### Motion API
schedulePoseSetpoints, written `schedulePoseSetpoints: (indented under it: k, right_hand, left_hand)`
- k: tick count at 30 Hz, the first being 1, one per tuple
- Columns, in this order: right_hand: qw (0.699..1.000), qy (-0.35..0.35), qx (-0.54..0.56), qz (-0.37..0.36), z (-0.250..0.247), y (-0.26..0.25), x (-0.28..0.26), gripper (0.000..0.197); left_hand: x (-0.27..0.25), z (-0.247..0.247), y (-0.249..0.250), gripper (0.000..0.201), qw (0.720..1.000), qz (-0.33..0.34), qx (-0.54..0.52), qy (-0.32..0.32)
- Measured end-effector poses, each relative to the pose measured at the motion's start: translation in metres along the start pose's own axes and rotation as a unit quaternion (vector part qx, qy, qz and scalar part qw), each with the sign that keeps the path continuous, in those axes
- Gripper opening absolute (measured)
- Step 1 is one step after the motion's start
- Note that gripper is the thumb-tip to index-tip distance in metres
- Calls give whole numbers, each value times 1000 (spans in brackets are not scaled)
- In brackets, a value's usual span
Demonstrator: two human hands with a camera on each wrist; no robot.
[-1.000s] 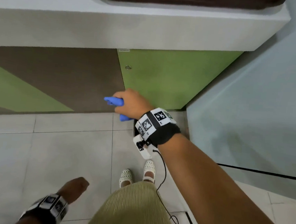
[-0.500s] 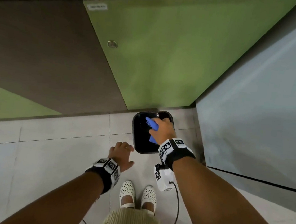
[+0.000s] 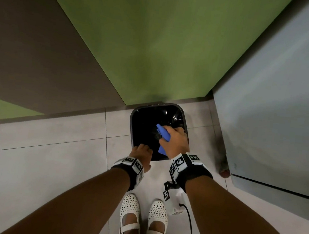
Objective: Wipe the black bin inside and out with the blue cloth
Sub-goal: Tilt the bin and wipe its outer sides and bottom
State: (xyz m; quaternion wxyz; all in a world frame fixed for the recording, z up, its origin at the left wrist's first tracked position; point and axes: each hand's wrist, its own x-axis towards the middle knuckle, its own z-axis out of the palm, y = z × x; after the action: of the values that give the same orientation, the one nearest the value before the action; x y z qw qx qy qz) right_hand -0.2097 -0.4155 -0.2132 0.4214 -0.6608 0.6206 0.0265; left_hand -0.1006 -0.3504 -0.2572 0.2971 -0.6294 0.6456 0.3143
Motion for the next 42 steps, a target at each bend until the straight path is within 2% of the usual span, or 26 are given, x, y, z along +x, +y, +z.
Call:
schedulePoseSetpoints:
  k: [7,12,15,18,20,24,26,28,30,32,35,39,42]
  right_hand:
    - [1000,-11,-17,-1,21,20,8,48]
    - [1000,-6,-7,-2,30,27,9,46]
    - [1000,4,-1,-3,32,27,10,47]
    - [1000,19,7,-2,31,24,10,49]
    - [999,32,0,1,27,19,6,50]
    - [991,124,38,13,11,1,-7,51]
    - [972,208,106,36,0,-12,-14,52]
    - [936,282,193,89,-14,-24,-22,52]
    - [895,325,272,143,-28,-32,-32,50]
    - [876,329,317,156,-34,-36,-37,47]
    - [897,298,299,130,-45,-47,-50,44]
    - [920,279,264,71,-54,-60,-64,44]
    - [941,267,206,15,-56,-65,-73,42]
  left_hand:
    - [35,21,3,49,999,3,-3,-33]
    - [40,32,0,40,996,30,82,-18]
    - [40,31,-2,36,998,23,45,25]
    - [31,16,-3,32,996,-8,-68,50]
    - [25,-1,-3,32,992,1,-95,84]
    - [5,-31,-1,28,981,8,-154,117]
    - [-9,-40,0,29,968,11,-217,129]
    - [-25,-46,0,32,945,12,-297,138]
    - [-41,-53,0,34,906,16,-396,150]
    - [-52,-60,-4,32,858,20,-488,159]
    - [-78,-82,-7,33,788,31,-594,158]
    - [-99,-111,-6,33,756,55,-632,162]
    - [-104,-121,-1,36,751,52,-632,184]
